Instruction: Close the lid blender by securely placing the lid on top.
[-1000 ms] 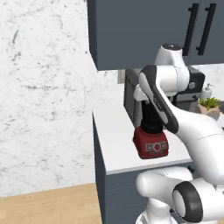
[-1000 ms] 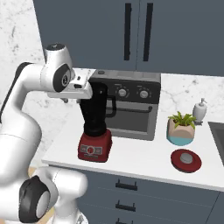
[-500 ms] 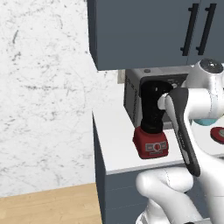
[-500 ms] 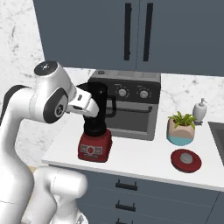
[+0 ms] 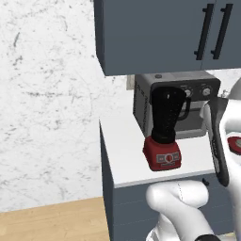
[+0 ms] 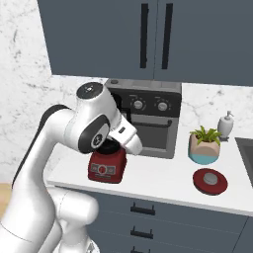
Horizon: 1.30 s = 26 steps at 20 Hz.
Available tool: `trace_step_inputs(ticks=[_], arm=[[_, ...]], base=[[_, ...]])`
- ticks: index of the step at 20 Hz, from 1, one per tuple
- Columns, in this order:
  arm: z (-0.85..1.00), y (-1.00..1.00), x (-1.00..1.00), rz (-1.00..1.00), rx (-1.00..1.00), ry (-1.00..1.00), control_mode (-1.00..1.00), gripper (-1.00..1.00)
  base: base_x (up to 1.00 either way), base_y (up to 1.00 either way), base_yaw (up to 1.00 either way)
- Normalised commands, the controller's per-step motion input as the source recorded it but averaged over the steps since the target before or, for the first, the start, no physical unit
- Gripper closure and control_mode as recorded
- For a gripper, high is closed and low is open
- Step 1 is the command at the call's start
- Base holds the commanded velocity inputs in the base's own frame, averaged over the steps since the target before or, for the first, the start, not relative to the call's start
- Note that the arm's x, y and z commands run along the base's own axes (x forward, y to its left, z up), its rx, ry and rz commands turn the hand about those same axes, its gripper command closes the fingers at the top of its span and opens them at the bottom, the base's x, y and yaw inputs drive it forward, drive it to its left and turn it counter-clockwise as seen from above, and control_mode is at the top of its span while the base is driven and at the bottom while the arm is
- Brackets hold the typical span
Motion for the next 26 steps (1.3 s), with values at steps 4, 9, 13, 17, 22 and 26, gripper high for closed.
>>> trace_step_inputs(ticks=[4,9,13,17,22,26], arm=[[-0.08,-1.00,0.08,-0.30,0.22,0.15,-1.00,-1.00],[-0.26,-1.00,0.04,-0.22,0.20,0.11,-1.00,-1.00],[-0.44,-1.00,0.16,-0.15,0.20,0.12,-1.00,-1.00],[-0.64,-0.96,0.06,-0.11,0.21,0.10,-1.00,-1.00],[-0.77,-0.40,0.21,-0.03,0.12,0.07,-1.00,-1.00],[-0.34,-0.52,0.68,0.00,0.05,0.06,-1.00,-1.00]], base=[[0.00,0.00,0.00],[0.00,0.00,0.00],[0.00,0.00,0.00],[0.00,0.00,0.00],[0.00,0.00,0.00],[0.00,0.00,0.00]])
